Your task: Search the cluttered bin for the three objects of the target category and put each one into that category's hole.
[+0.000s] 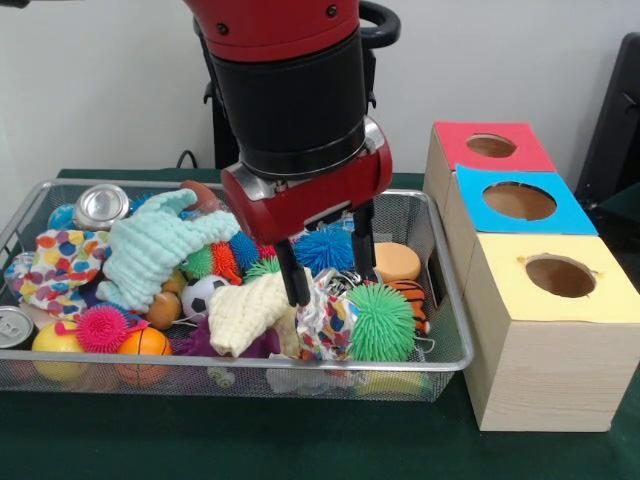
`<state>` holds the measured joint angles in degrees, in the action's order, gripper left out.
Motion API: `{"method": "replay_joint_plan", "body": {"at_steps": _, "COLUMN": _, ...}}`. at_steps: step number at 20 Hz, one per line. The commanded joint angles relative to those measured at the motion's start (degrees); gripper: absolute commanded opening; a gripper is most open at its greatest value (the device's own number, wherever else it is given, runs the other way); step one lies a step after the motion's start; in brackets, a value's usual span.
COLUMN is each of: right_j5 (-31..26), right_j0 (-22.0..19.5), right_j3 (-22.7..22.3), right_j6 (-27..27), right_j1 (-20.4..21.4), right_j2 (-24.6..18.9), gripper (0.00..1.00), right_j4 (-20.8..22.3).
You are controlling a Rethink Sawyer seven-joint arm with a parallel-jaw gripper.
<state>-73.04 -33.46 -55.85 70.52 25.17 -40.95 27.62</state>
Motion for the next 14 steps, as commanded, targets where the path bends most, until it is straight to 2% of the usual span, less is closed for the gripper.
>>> {"method": "replay_joint_plan", "body": {"at_steps": 1, "right_j5": 2.71, "right_j0": -1.29, "right_j3": -5.72, "right_j6": -7.31, "right_j1": -0.28, "right_j2": 1.01, "gripper": 1.00, "right_j4": 0.48}}
{"method": "replay_joint_plan", "body": {"at_steps": 14, "right_j5": 4.42, "right_j0": -1.51, "right_j3": -6.61, "right_j6": -6.51, "right_j1": 0.39, "right_j2": 1.38, "gripper": 1.00, "right_j4": 0.92}}
